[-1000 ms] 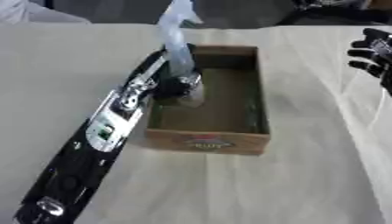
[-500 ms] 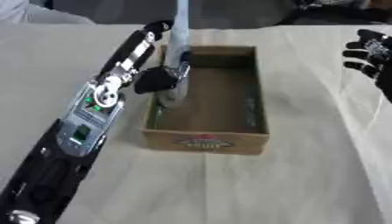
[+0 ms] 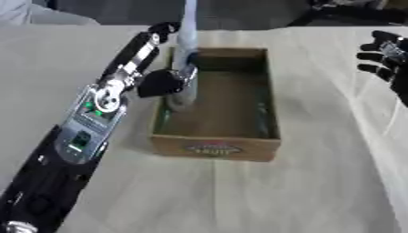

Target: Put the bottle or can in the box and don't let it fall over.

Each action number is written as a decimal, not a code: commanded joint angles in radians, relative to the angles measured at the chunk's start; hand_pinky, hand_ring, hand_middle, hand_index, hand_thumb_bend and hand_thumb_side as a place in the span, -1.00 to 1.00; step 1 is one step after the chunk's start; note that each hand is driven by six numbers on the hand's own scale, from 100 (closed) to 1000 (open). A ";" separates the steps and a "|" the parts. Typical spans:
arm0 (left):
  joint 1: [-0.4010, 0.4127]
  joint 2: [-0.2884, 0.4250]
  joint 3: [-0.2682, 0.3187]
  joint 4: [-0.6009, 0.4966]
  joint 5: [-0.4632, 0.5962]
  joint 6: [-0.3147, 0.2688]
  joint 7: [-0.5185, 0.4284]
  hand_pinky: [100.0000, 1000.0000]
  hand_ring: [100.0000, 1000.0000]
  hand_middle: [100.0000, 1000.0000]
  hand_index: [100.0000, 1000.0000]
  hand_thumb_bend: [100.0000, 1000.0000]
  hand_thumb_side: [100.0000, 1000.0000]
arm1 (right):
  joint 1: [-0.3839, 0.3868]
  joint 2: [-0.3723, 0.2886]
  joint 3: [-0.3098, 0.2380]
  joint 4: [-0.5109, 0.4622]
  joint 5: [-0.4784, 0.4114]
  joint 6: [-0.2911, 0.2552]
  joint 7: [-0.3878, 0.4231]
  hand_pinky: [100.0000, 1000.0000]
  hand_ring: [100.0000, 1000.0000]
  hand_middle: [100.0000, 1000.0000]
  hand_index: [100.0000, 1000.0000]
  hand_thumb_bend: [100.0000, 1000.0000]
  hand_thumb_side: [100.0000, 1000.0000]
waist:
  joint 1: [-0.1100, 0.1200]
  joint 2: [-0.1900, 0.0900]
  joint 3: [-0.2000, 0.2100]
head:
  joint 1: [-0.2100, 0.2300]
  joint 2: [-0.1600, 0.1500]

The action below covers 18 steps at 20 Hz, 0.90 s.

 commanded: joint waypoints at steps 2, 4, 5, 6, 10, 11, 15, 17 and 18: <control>0.034 0.054 0.018 -0.049 0.050 0.024 0.001 0.98 1.00 0.61 0.78 -1.00 -0.37 | -0.012 -0.032 -0.013 -0.009 0.006 -0.002 -0.002 0.64 0.60 0.34 0.72 -1.00 -0.36 | 0.001 -0.028 0.005 | -0.007 0.002; 0.074 0.077 0.035 -0.068 0.078 0.039 0.011 0.96 1.00 0.60 0.78 -1.00 -0.35 | -0.011 -0.033 -0.016 -0.010 0.005 -0.002 -0.004 0.64 0.60 0.34 0.72 -1.00 -0.36 | 0.003 -0.026 0.011 | -0.014 -0.001; 0.098 0.090 0.045 -0.083 0.093 0.045 0.018 0.95 1.00 0.60 0.78 -1.00 -0.34 | -0.010 -0.034 -0.016 -0.011 0.005 -0.001 -0.005 0.64 0.60 0.34 0.72 -1.00 -0.36 | 0.004 -0.026 0.012 | -0.019 -0.002; 0.120 0.105 0.055 -0.098 0.106 0.051 0.024 0.94 1.00 0.60 0.78 -1.00 -0.31 | -0.010 -0.034 -0.017 -0.011 0.005 -0.001 -0.005 0.64 0.60 0.34 0.72 -1.00 -0.36 | 0.005 -0.026 0.013 | -0.023 -0.001; 0.193 0.155 0.099 -0.159 0.151 0.068 0.040 0.93 1.00 0.59 0.75 -1.00 -0.31 | -0.007 -0.035 -0.019 -0.012 0.004 0.001 -0.007 0.64 0.60 0.34 0.72 -1.00 -0.36 | 0.005 -0.029 0.018 | -0.027 0.002; 0.211 0.166 0.113 -0.174 0.160 0.072 0.049 0.92 1.00 0.58 0.75 -1.00 -0.30 | -0.008 -0.034 -0.018 -0.013 0.004 0.001 -0.007 0.64 0.60 0.34 0.72 -1.00 -0.36 | 0.004 -0.029 0.017 | -0.028 0.002; 0.285 0.181 0.190 -0.232 0.210 0.071 0.104 0.80 0.98 0.52 0.77 -1.00 -0.14 | -0.005 -0.040 -0.025 -0.014 0.002 -0.002 -0.013 0.64 0.60 0.34 0.72 -1.00 -0.37 | 0.001 -0.029 0.021 | -0.036 0.009; 0.320 0.189 0.240 -0.261 0.243 0.055 0.137 0.78 0.97 0.51 0.76 -1.00 -0.05 | -0.004 -0.041 -0.027 -0.013 0.000 -0.003 -0.016 0.64 0.60 0.34 0.72 -1.00 -0.37 | -0.001 -0.029 0.023 | -0.038 0.007; 0.334 0.193 0.261 -0.272 0.260 0.047 0.153 0.78 0.97 0.51 0.76 -1.00 -0.05 | -0.004 -0.042 -0.027 -0.012 0.000 -0.003 -0.016 0.64 0.60 0.34 0.72 -1.00 -0.37 | -0.001 -0.030 0.024 | -0.038 0.006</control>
